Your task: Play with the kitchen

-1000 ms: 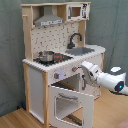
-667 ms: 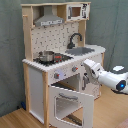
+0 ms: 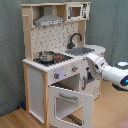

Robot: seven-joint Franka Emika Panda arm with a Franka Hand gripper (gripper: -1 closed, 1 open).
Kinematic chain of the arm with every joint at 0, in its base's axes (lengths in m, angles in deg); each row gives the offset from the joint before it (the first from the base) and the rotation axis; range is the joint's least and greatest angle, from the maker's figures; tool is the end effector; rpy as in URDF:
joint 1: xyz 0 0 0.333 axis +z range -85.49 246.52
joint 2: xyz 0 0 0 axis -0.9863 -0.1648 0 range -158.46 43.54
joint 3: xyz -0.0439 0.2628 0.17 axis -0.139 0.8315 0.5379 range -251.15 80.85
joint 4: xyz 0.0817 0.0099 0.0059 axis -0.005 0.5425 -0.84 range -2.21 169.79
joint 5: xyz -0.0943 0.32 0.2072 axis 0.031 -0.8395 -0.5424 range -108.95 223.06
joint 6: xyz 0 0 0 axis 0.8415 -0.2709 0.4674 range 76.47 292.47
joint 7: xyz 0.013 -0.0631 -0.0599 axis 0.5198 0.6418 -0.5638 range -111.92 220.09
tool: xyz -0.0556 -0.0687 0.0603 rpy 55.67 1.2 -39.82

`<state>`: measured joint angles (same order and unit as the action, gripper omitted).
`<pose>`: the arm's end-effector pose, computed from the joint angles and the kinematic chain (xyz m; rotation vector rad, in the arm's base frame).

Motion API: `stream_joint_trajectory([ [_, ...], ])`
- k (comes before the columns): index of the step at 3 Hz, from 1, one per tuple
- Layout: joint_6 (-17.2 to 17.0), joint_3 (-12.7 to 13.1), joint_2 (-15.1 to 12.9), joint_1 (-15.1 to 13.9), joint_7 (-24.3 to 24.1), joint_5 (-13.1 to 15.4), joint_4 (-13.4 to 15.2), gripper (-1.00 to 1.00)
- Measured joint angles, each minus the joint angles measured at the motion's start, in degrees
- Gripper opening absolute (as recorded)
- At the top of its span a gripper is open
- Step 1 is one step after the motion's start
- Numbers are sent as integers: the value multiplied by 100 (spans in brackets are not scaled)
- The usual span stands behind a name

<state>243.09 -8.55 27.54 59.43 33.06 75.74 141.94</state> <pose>0.2136 0.4109 0.4191 1.3941 0.9455 1.4057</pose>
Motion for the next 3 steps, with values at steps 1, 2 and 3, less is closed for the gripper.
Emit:
stream_joint_trajectory([
  [1,-528,-254,-16,-1,242,2,40,100],
  [2,-764,-578,2,20,783,3,17,100],
  [3,-1090,-791,-1,86,1290,3,16,100],
])
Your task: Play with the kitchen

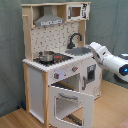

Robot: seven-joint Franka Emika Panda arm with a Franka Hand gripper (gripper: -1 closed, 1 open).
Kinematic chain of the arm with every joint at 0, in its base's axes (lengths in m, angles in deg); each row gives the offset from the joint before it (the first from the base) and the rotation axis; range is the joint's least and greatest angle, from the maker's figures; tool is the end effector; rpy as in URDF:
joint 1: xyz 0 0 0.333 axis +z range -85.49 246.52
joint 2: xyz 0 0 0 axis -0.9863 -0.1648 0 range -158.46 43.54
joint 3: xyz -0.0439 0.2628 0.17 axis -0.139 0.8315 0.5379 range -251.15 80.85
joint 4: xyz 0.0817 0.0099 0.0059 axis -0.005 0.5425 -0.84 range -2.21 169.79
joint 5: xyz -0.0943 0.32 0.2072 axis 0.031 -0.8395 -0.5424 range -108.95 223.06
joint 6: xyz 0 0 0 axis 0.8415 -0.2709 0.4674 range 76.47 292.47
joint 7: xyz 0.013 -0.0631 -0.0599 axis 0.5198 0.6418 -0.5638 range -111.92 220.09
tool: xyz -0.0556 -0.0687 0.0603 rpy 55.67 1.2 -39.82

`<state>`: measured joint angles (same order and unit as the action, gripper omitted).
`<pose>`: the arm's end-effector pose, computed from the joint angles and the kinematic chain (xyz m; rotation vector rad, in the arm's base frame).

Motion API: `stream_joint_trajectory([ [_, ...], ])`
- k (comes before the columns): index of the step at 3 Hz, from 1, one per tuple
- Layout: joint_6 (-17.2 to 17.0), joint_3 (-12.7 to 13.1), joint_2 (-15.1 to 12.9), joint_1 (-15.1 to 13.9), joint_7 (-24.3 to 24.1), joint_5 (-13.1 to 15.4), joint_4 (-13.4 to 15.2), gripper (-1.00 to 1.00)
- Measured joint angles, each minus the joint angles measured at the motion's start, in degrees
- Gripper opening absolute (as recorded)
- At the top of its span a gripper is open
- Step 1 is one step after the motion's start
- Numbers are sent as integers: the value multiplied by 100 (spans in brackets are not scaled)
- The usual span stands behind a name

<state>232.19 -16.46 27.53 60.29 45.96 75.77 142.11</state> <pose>0.2202 0.3720 0.4809 1.3849 0.8158 1.2075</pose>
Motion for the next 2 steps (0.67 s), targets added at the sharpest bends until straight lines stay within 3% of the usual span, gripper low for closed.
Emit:
stream_joint_trajectory([
  [2,-153,-519,3,-12,1110,17,-93,100],
])
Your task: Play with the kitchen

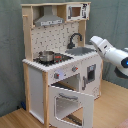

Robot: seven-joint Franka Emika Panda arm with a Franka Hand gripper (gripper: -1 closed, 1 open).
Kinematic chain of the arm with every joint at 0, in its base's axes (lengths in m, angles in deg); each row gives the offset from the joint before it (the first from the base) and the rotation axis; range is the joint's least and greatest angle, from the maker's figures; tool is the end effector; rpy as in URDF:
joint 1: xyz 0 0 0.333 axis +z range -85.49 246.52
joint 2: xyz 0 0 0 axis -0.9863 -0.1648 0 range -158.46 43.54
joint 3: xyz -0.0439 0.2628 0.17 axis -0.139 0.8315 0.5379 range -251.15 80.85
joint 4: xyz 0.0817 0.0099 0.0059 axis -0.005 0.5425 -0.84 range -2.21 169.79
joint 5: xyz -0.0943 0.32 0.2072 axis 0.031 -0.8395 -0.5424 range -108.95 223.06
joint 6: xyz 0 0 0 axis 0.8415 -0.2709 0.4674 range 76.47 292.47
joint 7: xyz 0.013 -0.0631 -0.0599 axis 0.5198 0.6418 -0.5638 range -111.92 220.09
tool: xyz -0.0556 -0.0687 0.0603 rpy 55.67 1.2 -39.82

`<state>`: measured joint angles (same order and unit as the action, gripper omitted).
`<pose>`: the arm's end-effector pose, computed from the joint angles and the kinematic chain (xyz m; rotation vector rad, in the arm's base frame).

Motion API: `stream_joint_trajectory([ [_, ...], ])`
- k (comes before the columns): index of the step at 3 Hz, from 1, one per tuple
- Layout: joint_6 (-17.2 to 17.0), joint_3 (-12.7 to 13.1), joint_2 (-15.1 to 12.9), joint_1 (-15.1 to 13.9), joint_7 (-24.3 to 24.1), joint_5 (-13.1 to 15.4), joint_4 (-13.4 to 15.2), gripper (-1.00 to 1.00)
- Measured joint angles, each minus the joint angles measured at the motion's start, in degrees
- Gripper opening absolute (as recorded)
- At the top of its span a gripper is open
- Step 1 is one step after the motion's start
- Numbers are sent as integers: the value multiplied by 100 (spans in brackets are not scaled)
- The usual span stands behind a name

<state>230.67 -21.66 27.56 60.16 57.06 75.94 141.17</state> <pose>0.2165 0.3596 0.5216 1.3272 0.8475 1.1089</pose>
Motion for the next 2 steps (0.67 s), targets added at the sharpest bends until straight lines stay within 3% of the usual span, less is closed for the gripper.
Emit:
stream_joint_trajectory([
  [2,267,-596,-20,-1,1191,0,-51,100],
])
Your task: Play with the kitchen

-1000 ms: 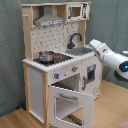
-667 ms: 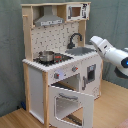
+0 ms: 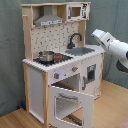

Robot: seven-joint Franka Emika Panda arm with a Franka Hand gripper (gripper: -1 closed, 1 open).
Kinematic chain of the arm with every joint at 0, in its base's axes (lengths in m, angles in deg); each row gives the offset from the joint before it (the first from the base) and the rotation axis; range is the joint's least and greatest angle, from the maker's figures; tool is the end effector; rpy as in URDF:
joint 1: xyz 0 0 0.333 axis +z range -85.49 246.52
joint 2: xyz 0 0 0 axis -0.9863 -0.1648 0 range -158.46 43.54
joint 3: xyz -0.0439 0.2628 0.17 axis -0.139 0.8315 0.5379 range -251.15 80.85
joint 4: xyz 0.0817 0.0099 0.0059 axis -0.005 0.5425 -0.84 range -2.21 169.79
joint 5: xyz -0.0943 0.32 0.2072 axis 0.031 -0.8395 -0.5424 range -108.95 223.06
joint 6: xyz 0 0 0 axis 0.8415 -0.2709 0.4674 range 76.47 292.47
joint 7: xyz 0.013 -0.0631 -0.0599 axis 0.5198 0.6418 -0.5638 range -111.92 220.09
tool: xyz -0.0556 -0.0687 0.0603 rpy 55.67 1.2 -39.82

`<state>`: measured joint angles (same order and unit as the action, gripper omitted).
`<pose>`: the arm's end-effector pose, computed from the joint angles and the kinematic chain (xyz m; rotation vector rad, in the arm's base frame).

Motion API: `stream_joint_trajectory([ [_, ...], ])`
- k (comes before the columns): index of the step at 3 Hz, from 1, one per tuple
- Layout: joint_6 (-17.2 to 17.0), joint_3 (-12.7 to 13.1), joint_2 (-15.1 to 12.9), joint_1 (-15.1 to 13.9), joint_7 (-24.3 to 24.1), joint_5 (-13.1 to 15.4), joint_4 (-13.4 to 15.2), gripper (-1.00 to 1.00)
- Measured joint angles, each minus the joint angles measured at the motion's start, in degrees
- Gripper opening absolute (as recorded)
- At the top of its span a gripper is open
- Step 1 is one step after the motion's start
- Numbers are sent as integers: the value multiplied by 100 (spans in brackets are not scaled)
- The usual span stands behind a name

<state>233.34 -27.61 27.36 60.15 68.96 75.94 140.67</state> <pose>0.2083 0.3465 0.5658 1.2406 0.9211 1.0563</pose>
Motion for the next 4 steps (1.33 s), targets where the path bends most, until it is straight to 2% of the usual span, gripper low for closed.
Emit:
stream_joint_trajectory([
  [2,401,-527,-40,-11,1090,-1,-51,100],
  [4,697,-1015,-236,-19,2242,-7,-279,100],
])
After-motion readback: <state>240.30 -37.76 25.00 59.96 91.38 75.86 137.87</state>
